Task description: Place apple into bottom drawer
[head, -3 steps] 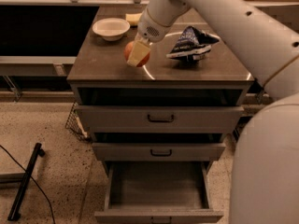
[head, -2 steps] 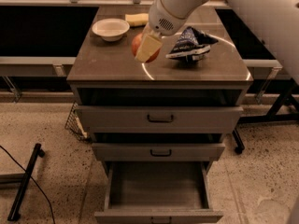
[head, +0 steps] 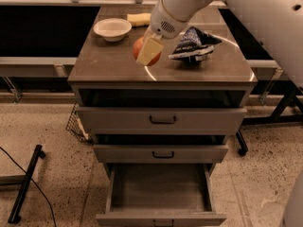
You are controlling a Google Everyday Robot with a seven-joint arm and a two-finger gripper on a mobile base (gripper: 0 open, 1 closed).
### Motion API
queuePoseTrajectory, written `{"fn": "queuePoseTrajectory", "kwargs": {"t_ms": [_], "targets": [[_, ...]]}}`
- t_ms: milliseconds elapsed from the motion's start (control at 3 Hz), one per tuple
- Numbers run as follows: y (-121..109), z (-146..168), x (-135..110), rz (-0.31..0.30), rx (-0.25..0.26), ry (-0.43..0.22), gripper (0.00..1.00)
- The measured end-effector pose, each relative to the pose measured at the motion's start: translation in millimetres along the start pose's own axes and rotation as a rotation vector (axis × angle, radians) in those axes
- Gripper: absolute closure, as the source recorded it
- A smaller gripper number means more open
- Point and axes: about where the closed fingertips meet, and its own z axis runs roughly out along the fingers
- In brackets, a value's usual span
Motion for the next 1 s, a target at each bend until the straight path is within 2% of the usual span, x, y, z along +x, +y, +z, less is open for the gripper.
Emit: {"fn": "queuePoseTrajectory", "kwargs": {"t_ms": [333,667,1000], "targets": [[25,2,14,0.061,-0.049,-0.054,1.00],[67,-3,54,0.158,-0.089,-0.086,1.00],[92,2,104,0.232,-0.119,-0.041,1.00]]}}
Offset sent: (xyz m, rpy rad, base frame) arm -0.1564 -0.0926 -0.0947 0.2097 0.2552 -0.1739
